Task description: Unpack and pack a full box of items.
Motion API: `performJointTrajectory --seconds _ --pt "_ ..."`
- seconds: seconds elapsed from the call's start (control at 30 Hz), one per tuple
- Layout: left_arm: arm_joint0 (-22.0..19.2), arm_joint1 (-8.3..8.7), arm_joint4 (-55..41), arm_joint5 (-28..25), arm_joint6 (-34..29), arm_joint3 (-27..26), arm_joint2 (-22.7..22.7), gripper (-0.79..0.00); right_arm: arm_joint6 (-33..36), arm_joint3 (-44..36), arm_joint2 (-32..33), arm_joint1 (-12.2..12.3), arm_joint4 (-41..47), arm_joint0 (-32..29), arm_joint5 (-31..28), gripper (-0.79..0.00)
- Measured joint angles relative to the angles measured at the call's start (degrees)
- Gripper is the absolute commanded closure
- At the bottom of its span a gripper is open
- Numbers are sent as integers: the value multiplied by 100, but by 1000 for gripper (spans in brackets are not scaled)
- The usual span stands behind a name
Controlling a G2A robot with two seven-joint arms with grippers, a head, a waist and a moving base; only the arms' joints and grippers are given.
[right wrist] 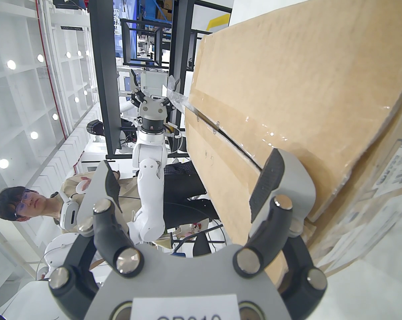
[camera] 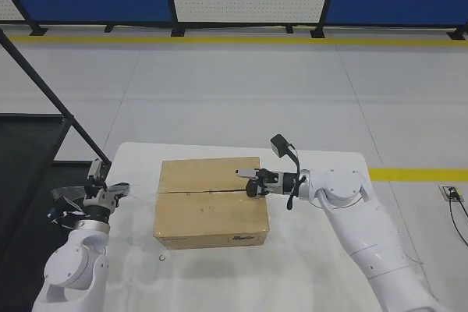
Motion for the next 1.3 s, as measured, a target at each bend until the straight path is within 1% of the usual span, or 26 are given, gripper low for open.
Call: performJointTrajectory --seconds 0.2,0.53,0.7,0.87,0.93,1.03,1.17,1.3 --pt "-119 13 -93 55 -65 126 -143 -785 0 0 0 0 0 0 0 -785" --pt "-231 27 -201 91 -129 151 -290 -785 0 0 0 0 0 0 0 -785" --pt "-313 37 -118 229 -203 327 -245 -785 0 0 0 0 0 0 0 -785" --pt "-321 37 -73 185 -262 497 -198 -785 0 0 0 0 0 0 0 -785" --pt "-360 43 -48 283 -282 572 -198 -785 0 0 0 0 0 0 0 -785" --pt "-422 65 159 580 -344 642 -137 -785 0 0 0 0 0 0 0 -785" --pt "-317 83 515 706 -383 665 -35 -785 0 0 0 0 0 0 0 -785" --pt "-85 117 869 838 -467 594 -45 -785 0 0 0 0 0 0 0 -785"
